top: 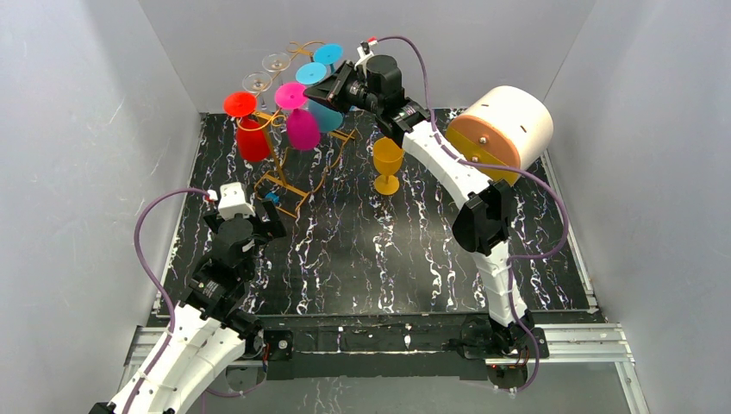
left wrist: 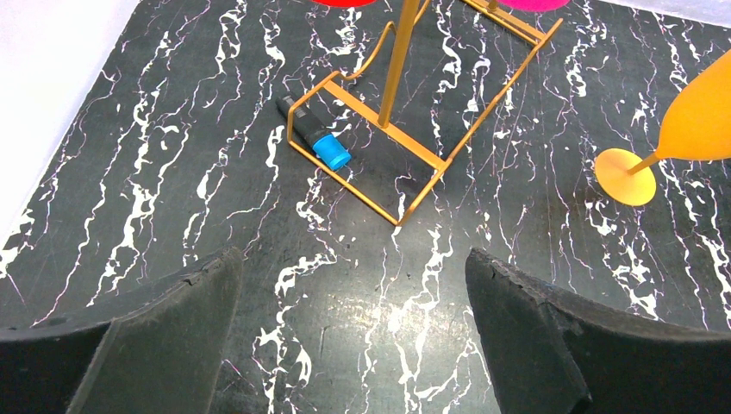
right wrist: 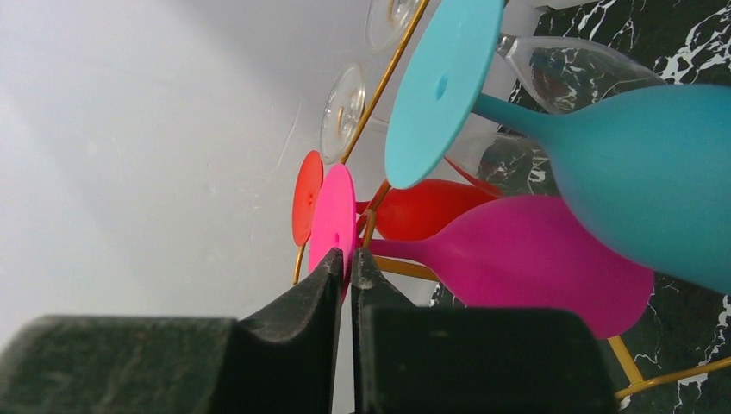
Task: Take the wine glass off the wine glass rack
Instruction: Pick up the wine glass from the wine rack.
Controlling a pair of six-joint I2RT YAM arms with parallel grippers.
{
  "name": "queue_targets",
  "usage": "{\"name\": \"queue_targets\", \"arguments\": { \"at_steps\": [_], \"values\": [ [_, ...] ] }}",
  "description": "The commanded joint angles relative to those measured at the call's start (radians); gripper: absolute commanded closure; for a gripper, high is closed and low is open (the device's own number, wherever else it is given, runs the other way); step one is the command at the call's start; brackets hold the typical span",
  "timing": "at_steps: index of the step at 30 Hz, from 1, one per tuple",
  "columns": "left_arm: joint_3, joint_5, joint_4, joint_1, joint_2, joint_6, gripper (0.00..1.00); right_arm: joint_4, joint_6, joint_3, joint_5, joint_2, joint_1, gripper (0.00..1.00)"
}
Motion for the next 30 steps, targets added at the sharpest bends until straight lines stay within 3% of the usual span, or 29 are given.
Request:
{"name": "queue_targets", "arguments": {
  "at_steps": [1, 15, 30],
  "values": [
    [0.009, 0.001, 0.02, 0.009, 0.008, 0.008, 0.02, 0.009, -0.005, 0.071, -0.02, 0.017, 0.004, 0.93],
    [0.009, 0.004, 0.019, 0.009, 0.007, 0.009, 0.02, 0.029, 0.027, 0.044, -0.025, -0.006, 0.004, 0.99],
    [0.017, 0.041, 0.007, 0.009, 0.01, 0.026, 0.02, 0.112, 0.211, -0.056, -0.006, -0.112, -0.002, 0.99]
  ]
}}
